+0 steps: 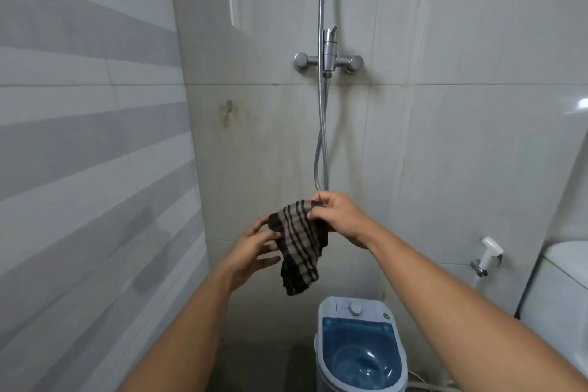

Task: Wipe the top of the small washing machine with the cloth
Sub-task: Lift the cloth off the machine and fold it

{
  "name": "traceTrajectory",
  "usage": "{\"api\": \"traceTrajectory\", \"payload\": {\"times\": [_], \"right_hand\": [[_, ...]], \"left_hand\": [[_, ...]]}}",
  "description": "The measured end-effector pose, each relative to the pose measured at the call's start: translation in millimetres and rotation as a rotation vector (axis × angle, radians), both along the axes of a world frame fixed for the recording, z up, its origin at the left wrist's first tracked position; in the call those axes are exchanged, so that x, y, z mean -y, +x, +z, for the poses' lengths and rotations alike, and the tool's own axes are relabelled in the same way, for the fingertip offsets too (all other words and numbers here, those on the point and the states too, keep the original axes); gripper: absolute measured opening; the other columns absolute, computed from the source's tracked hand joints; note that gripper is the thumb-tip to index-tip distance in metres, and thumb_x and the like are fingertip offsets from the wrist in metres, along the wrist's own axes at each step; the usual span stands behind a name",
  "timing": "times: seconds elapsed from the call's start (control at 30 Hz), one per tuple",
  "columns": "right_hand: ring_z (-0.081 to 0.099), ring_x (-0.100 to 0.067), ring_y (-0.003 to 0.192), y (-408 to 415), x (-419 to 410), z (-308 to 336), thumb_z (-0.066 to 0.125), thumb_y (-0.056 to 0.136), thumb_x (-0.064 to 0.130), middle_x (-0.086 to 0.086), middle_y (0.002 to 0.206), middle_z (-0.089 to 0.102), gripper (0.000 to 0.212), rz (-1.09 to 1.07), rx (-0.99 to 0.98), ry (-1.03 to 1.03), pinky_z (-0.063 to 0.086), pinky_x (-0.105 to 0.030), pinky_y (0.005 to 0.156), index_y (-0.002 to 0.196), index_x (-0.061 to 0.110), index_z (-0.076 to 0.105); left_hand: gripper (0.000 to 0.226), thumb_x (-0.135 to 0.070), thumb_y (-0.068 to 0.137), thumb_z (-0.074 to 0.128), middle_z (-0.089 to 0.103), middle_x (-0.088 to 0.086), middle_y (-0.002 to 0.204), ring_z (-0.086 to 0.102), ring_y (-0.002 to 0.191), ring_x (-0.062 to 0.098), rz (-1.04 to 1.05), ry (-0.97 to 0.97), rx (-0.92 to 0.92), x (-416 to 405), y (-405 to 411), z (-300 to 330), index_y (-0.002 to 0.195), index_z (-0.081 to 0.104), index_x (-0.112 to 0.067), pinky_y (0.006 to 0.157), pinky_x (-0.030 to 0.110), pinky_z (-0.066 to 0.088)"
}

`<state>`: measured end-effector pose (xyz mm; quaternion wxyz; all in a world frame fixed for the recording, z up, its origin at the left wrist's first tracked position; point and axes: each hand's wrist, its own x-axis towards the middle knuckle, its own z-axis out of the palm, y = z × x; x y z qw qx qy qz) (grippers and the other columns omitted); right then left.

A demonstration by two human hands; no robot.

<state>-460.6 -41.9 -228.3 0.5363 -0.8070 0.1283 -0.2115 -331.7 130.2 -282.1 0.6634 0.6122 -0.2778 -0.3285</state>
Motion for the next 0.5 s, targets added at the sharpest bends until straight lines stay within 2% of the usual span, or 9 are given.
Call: {"api": "traceTrajectory", "payload": {"times": [0.1,0.2,0.3,0.33,0.4,0.5], "right_hand": [[0.052,-0.015,0.064,17.3,-1.8,27.3,0.065,0.082,0.006,0.001,0.067,0.061,0.021,0.075,-0.034,0.043,0.040,-0.028,0.059,0.073,0.024,0.062],[0.054,-0.019,0.069,24.9,5.1,39.9,0.062,0.083,0.005,-0.004,0.078,0.064,0.017,0.098,-0.086,0.057,0.041,-0.028,0.059,0.091,0.020,0.064],[0.056,-0.022,0.074,29.4,12.8,49.6,0.048,0.089,-0.001,-0.007,0.090,0.065,0.030,0.107,-0.195,-0.013,0.044,-0.029,0.058,0.108,0.016,0.065],[0.057,-0.020,0.075,32.1,12.6,53.2,0.044,0.090,-0.001,-0.007,0.090,0.065,0.033,0.105,-0.218,-0.049,0.045,-0.028,0.060,0.107,0.014,0.067],[0.058,-0.016,0.075,41.6,12.4,59.7,0.044,0.092,0.006,-0.001,0.083,0.066,0.029,0.123,-0.224,-0.078,0.045,-0.027,0.065,0.092,0.015,0.071],[0.060,-0.009,0.070,67.5,14.2,77.0,0.064,0.095,0.030,0.007,0.072,0.064,0.020,0.182,-0.186,-0.140,0.046,-0.021,0.065,0.078,0.020,0.068]], "left_hand": [[0.021,-0.024,0.090,0.069,0.071,0.001,0.113,0.063,0.104,0.017,-0.008,0.106,0.273,-14.3,13.3,-11.0,0.110,0.070,-0.017,0.082,0.032,0.047],[0.018,-0.021,0.088,0.073,0.073,0.010,0.089,0.068,0.088,0.024,0.015,0.008,0.260,-21.1,22.3,-17.1,0.091,0.068,-0.004,0.079,0.032,0.049],[0.009,-0.021,0.086,0.070,0.066,0.011,0.079,0.063,0.074,0.028,0.003,-0.033,0.238,-22.0,39.4,0.8,0.084,0.064,-0.015,0.062,0.034,0.046],[0.009,-0.021,0.087,0.069,0.066,0.012,0.077,0.061,0.068,0.026,-0.008,-0.042,0.258,-20.5,47.3,12.4,0.083,0.062,-0.017,0.056,0.032,0.043],[0.009,-0.017,0.088,0.069,0.070,0.015,0.079,0.061,0.064,0.024,-0.032,-0.031,0.336,-16.6,64.9,42.0,0.089,0.061,-0.013,0.053,0.029,0.040],[0.016,-0.008,0.092,0.067,0.074,0.012,0.086,0.065,0.066,0.018,-0.012,-0.011,0.470,-10.5,93.5,90.5,0.106,0.060,-0.008,0.053,0.024,0.048]]}}
